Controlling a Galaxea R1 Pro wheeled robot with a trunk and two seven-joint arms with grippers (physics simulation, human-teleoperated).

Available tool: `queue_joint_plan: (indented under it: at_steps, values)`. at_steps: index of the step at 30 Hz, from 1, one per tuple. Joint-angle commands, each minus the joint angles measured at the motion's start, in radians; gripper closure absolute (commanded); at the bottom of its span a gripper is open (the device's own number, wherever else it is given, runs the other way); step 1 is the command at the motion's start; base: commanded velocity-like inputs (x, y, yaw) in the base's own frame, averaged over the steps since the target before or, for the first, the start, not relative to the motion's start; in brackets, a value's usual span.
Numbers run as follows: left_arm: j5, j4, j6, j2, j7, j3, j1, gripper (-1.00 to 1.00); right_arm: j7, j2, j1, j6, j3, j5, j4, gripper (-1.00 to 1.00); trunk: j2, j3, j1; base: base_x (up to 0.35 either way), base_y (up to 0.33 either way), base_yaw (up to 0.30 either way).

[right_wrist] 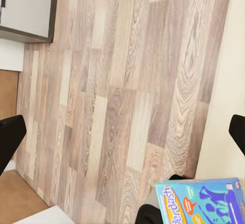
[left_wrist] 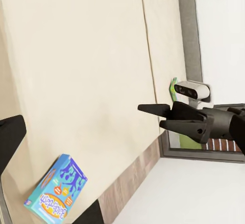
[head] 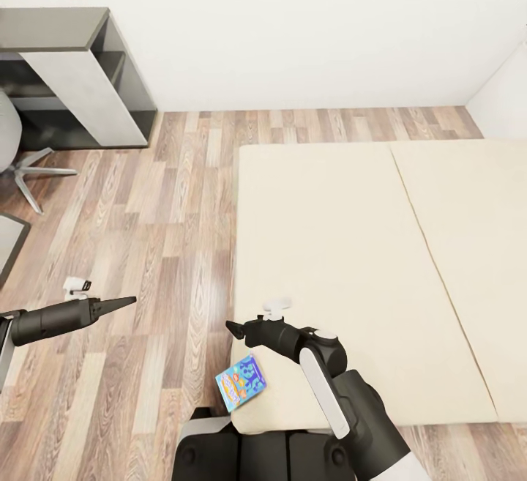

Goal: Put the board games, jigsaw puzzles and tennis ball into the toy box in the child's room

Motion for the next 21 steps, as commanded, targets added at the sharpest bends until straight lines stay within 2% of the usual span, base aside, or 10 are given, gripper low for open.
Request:
queue_joint_plan:
  at_steps: [1, 21]
  values:
    - [-0.001, 0.000, 0.011, 0.000, -0.004, 0.000, 0.000, -1.00, 0.002, 0.001, 0.000, 0.005, -0.001, 0.001, -0.001, -1.00, -0.001, 0.001, 0.001, 0.000, 0.000, 0.000]
    - [-0.001, 0.000, 0.011, 0.000, -0.004, 0.000, 0.000, -1.00, 0.002, 0.003, -0.001, 0.004, -0.002, 0.001, 0.020, -1.00, -0.001, 0.033, 0.001, 0.000, 0.000, 0.000]
